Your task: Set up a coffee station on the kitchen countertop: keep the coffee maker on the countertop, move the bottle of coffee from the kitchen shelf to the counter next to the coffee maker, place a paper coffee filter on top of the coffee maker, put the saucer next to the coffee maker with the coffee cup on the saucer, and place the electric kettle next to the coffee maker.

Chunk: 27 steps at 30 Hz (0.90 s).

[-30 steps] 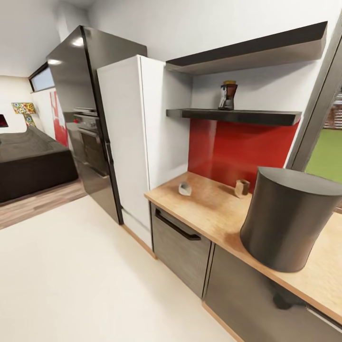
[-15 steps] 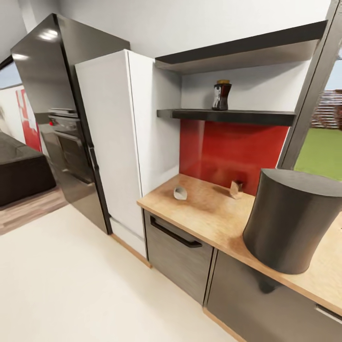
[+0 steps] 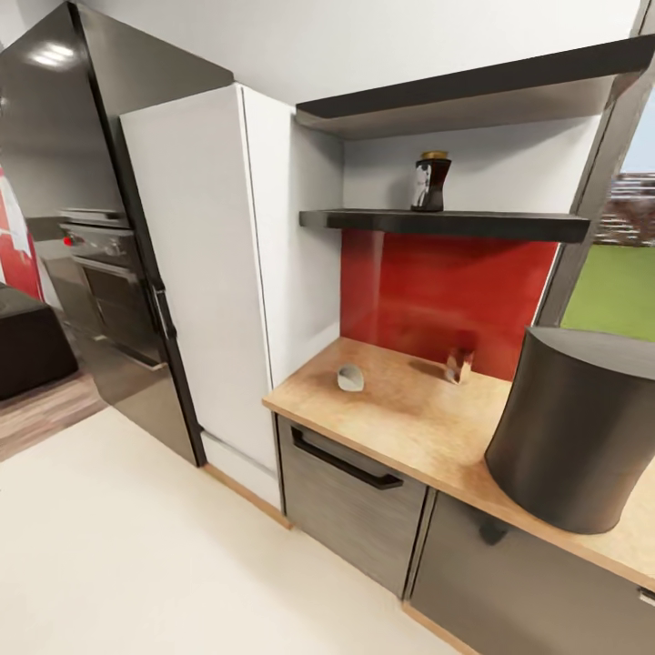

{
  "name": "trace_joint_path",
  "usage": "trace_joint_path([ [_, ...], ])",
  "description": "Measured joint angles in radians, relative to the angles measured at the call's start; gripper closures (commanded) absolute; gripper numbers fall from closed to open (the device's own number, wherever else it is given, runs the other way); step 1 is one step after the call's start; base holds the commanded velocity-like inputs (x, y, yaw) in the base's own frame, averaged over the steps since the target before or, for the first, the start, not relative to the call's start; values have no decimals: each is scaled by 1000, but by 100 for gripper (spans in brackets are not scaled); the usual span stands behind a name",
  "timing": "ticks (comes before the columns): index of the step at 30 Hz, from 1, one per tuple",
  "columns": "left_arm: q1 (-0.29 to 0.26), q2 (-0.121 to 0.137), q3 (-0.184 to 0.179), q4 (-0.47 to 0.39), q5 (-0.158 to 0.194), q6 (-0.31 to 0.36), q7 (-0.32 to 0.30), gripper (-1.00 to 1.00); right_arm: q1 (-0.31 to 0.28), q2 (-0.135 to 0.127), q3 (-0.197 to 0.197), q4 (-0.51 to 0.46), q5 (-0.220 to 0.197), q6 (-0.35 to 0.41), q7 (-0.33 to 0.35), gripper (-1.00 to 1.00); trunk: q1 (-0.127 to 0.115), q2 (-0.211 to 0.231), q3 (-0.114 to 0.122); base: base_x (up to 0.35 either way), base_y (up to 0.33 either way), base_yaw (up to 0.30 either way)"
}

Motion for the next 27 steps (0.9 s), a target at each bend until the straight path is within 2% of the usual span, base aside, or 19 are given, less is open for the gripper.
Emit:
trace_joint_path([
  [15,0,0,-1,0,0,0,0,-100,0,0,-1,-3,-1,1,0,-100,0,0,0,143,314,-1],
  [24,0,-4,-3,3,-1,3,2,-100,0,0,0,-2,-1,2,-2,-100,0,0,5,25,43,-235],
  [27,2,0,-3,30,-2,5,6,-100,0,0,-1,-3,-1,2,-3,-100,0,0,6,1,2,-242],
])
